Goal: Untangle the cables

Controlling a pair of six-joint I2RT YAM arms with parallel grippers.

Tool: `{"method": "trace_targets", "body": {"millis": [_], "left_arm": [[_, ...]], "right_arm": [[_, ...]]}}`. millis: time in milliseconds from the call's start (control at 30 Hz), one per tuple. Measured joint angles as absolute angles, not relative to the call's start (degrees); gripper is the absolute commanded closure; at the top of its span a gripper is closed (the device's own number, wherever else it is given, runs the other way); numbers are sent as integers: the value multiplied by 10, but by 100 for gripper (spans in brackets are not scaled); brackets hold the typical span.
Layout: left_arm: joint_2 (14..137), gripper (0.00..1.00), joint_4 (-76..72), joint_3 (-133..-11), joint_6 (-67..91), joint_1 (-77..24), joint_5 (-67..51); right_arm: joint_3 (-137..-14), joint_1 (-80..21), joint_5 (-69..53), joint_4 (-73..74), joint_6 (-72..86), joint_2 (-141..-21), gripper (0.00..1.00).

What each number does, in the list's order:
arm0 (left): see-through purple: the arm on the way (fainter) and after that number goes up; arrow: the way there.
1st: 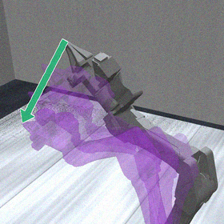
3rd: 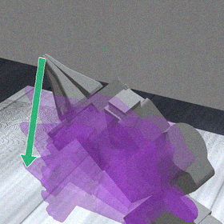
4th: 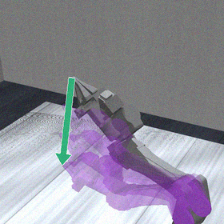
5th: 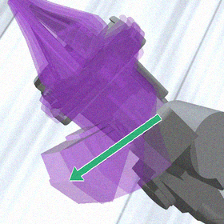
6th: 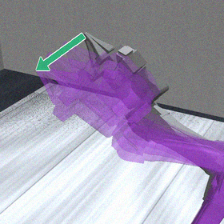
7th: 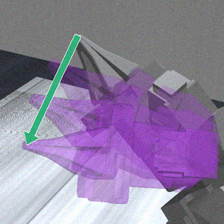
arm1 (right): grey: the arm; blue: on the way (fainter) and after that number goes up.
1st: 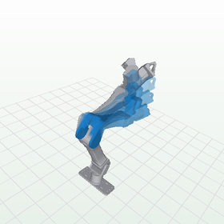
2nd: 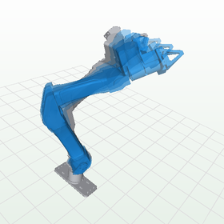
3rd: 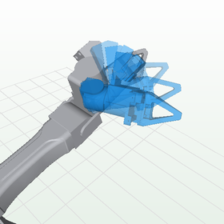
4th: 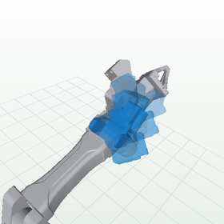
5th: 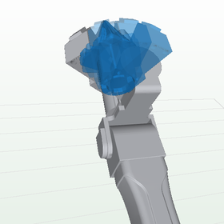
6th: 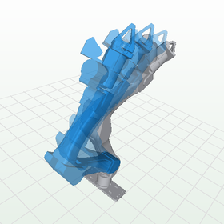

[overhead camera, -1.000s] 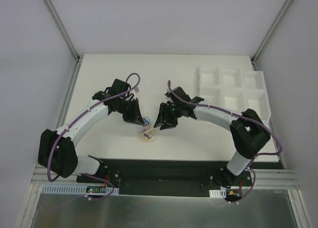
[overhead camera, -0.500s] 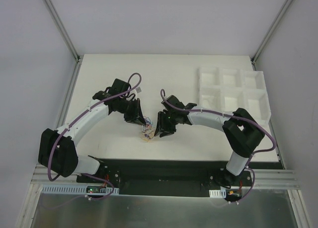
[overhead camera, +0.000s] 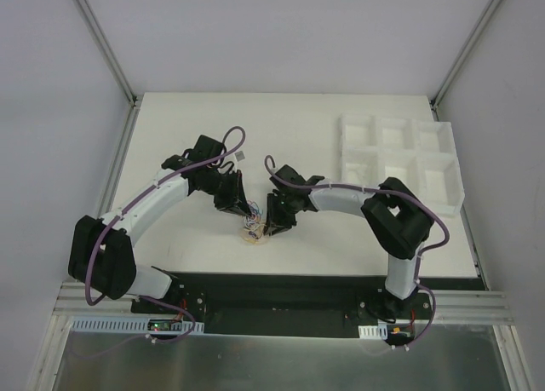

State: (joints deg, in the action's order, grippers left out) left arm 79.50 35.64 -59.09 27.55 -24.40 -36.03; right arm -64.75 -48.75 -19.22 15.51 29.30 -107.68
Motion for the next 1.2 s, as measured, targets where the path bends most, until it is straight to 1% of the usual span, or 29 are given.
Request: {"method": "trace_targets", "body": {"millis": [33,67,133,233,300,400,467,600,667,767,900,1067,1200], "left_arm": [[795,100,356,-591,275,-244,-360],[795,88,356,-591,275,-244,-360],[795,58,356,-590,273,-244,-359],[799,45,355,-581,274,-244,-351],[815,32,358,-580,272,-245,-345],[872,28,359,-587,260,-253,-333],[931,27,357,-602,256,-267,-327],[1029,30,353,-634,255,-293,-307],[1058,34,355,-644,256,-298,-293],[1074,35,368,-657,258,-293,-293],[1079,35,375,-660,258,-276,-293],[1079,35,380,-658,257,-233,-291],[1079,35,385,-656,256,-201,-291]], "right_arm": [[-651,-489,-191,154,291,-1078,92],[-656,-492,-186,154,288,-1079,100],[-669,-497,-163,168,278,-1079,100],[-686,-504,-106,205,262,-1072,100],[-685,-505,-76,234,250,-1052,100],[-682,-505,-58,262,242,-1002,100],[-682,-505,-58,270,241,-965,100],[-689,-505,-59,295,229,-892,100],[-708,-503,-51,323,217,-860,100],[-748,-496,-28,370,198,-817,100],[-835,-470,32,432,169,-738,100],[-963,-444,123,468,136,-629,100],[-1081,-442,185,483,104,-592,100]]}}
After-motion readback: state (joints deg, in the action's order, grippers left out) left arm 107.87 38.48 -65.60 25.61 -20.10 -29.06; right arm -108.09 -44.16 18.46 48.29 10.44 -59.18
